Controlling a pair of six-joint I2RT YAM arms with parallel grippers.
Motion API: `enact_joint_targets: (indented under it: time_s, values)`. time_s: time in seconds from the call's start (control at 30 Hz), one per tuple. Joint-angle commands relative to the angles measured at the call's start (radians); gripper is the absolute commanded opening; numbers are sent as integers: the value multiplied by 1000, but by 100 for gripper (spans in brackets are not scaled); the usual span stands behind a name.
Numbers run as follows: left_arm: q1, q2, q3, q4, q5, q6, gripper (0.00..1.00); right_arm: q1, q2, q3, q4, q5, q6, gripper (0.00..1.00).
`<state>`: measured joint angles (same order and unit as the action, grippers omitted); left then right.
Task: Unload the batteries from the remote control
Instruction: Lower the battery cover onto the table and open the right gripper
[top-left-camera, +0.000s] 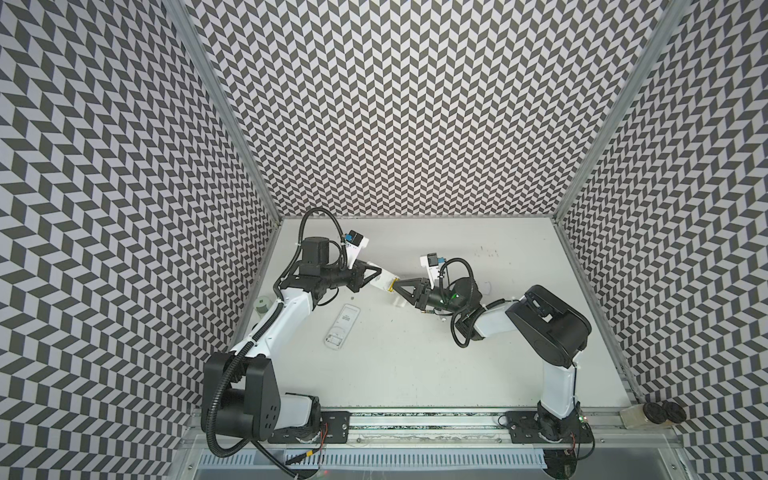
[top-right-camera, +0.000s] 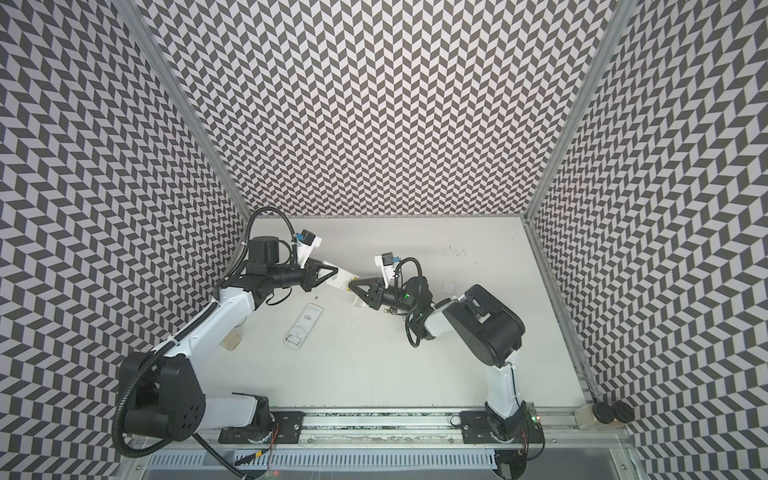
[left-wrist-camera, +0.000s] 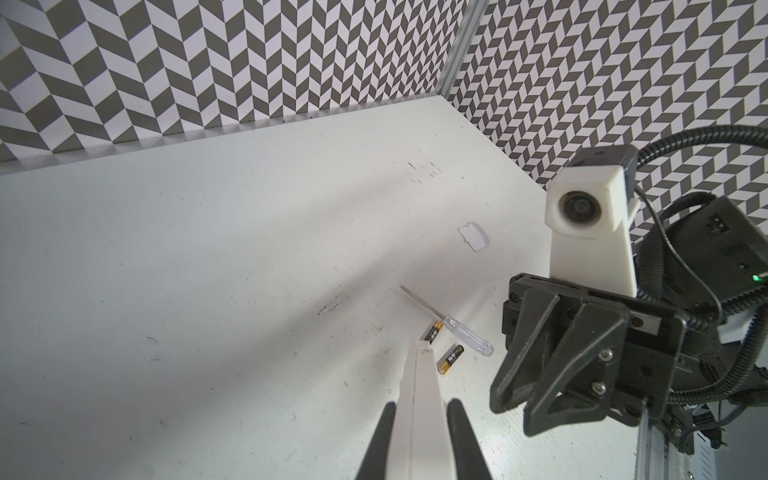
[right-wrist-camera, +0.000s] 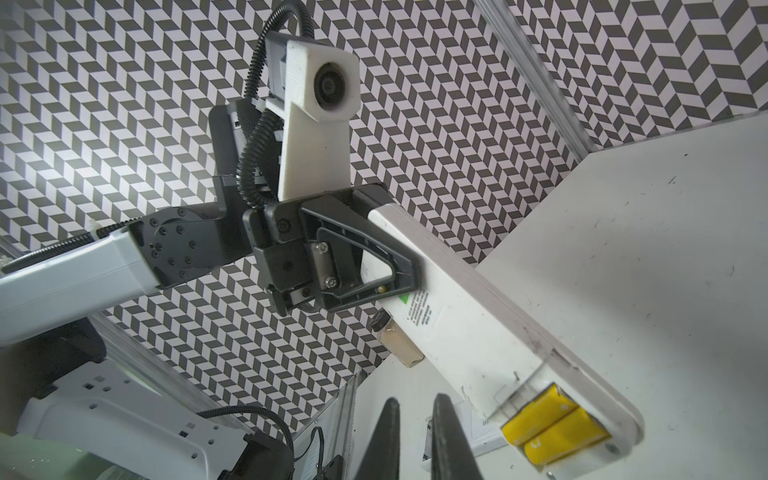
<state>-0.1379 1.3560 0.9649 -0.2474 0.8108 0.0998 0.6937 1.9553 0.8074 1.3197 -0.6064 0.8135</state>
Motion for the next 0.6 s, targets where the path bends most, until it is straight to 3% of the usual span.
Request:
enact_joint_targets:
  time_s: [0.0, 0.27, 0.57]
  values:
    - [-5, -6, 16, 16, 31, -8, 0, 4, 16, 8, 68, 11, 24, 11]
    - [0, -3, 15, 7, -47, 10, 0, -20, -76, -89, 31, 48, -63, 10]
    - [38, 4, 9, 17, -108, -3, 0, -11, -257, -73, -585, 127, -605, 23]
